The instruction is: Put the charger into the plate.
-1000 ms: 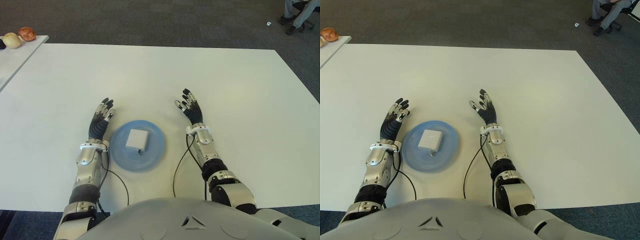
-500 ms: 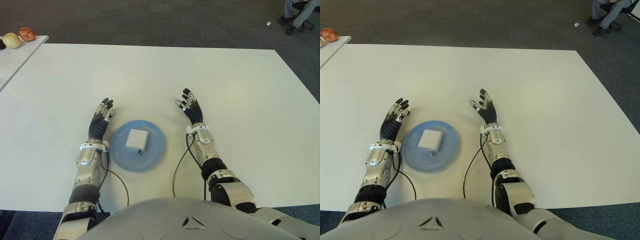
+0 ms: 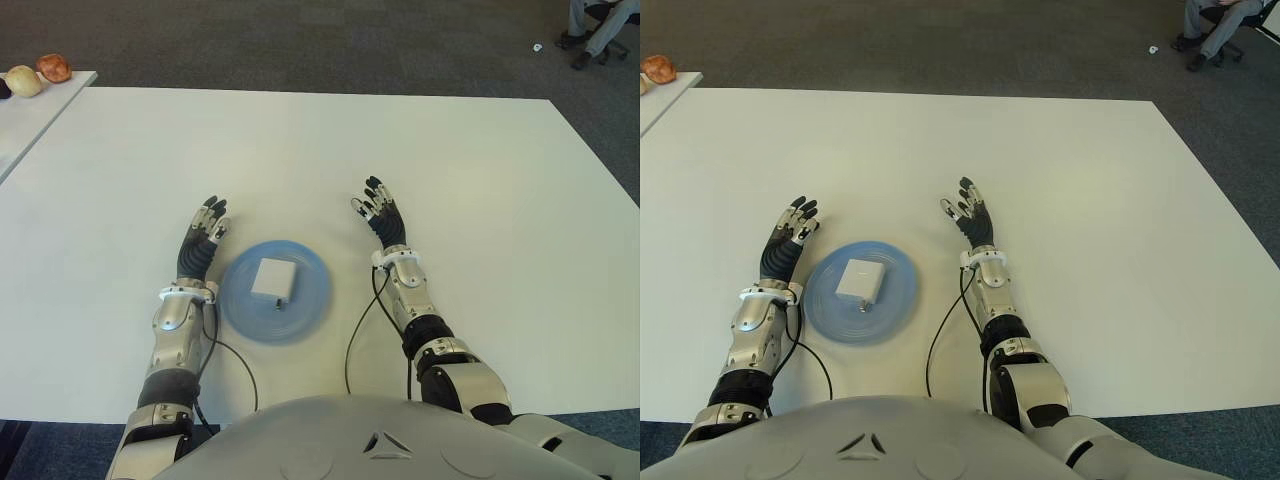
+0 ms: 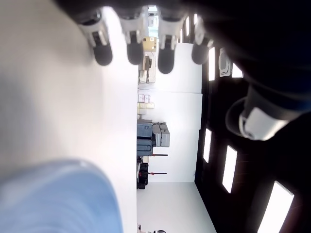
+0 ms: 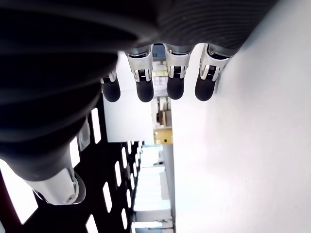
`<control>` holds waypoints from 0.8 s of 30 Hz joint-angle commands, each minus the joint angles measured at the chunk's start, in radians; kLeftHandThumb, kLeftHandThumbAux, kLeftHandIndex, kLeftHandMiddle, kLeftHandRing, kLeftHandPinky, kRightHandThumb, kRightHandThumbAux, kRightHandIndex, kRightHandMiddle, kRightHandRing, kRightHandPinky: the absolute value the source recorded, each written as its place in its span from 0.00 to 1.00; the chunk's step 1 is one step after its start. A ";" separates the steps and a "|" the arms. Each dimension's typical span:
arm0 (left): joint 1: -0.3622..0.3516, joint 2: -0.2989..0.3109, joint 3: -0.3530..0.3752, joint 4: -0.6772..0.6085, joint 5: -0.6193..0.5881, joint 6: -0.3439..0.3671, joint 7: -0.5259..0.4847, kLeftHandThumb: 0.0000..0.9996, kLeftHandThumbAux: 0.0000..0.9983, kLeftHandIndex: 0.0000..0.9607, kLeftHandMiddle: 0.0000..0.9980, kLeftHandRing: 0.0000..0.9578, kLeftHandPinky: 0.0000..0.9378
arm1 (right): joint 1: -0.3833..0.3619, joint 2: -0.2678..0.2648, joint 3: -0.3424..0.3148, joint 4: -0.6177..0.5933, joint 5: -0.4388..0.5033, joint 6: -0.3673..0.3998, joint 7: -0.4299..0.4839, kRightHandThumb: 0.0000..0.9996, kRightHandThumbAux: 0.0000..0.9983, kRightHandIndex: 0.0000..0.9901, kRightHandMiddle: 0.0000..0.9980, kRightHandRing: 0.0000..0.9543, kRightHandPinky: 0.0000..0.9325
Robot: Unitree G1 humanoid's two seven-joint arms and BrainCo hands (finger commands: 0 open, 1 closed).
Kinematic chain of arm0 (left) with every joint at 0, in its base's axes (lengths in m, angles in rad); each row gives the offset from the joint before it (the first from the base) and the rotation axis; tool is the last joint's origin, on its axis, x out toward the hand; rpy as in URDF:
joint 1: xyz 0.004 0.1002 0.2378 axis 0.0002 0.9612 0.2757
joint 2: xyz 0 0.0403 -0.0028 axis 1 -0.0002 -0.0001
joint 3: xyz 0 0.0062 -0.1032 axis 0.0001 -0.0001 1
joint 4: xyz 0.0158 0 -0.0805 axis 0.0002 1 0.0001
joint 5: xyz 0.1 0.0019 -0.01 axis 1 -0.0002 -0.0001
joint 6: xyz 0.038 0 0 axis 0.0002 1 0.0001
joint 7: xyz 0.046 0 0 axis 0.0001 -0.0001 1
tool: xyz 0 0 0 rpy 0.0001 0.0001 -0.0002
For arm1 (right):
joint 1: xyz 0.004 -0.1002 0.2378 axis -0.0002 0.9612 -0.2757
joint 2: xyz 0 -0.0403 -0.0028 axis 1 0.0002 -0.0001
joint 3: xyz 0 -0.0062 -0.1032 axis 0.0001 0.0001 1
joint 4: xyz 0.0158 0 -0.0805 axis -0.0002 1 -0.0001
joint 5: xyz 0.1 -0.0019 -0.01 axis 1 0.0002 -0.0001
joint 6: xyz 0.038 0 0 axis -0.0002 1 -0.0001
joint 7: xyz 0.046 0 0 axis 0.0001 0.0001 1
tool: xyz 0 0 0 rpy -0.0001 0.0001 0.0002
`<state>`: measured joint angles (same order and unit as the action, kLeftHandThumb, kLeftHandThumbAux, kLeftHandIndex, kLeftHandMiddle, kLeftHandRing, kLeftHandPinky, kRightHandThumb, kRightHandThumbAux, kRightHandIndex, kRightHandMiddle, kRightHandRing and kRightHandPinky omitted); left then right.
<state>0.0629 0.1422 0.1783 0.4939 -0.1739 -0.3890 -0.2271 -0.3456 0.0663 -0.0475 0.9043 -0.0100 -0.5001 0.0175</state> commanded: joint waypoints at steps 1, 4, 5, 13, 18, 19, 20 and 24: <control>0.054 -0.008 -0.007 0.050 0.020 0.055 0.015 0.00 0.51 0.01 0.12 0.08 0.00 | 0.035 0.000 -0.002 0.041 0.002 0.038 -0.006 0.03 0.64 0.04 0.09 0.05 0.04; 0.055 -0.008 -0.006 0.049 0.018 0.057 0.016 0.00 0.52 0.01 0.12 0.08 0.00 | 0.034 -0.001 -0.002 0.043 0.001 0.038 -0.008 0.03 0.62 0.04 0.10 0.06 0.04; 0.055 -0.008 -0.006 0.049 0.018 0.057 0.015 0.00 0.52 0.01 0.12 0.08 0.00 | 0.034 -0.001 -0.002 0.043 0.001 0.038 -0.008 0.03 0.62 0.04 0.10 0.06 0.04; 0.056 -0.008 -0.006 0.043 0.016 0.061 0.014 0.00 0.52 0.01 0.12 0.08 0.00 | 0.038 0.000 -0.002 0.041 -0.001 0.035 -0.015 0.04 0.60 0.05 0.10 0.06 0.04; 0.058 -0.008 -0.008 0.037 0.019 0.065 0.016 0.00 0.51 0.01 0.12 0.08 0.00 | 0.039 -0.003 0.001 0.039 -0.007 0.031 -0.021 0.04 0.59 0.05 0.11 0.06 0.04; 0.058 -0.008 -0.008 0.036 0.019 0.066 0.016 0.00 0.51 0.01 0.12 0.08 0.00 | 0.039 -0.003 0.002 0.039 -0.009 0.030 -0.022 0.04 0.59 0.05 0.11 0.06 0.04; 0.058 -0.008 -0.008 0.035 0.018 0.067 0.015 0.00 0.51 0.01 0.12 0.08 0.00 | 0.039 -0.003 0.003 0.040 -0.010 0.029 -0.023 0.04 0.59 0.05 0.11 0.06 0.04; 0.058 -0.008 -0.007 0.034 0.015 0.072 0.014 0.00 0.51 0.01 0.12 0.08 0.00 | 0.039 -0.005 0.006 0.042 -0.013 0.028 -0.026 0.05 0.59 0.05 0.10 0.06 0.04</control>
<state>0.0690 0.1422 0.1782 0.4852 -0.1742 -0.3871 -0.2271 -0.3466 0.0633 -0.0438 0.9076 -0.0173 -0.5041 -0.0014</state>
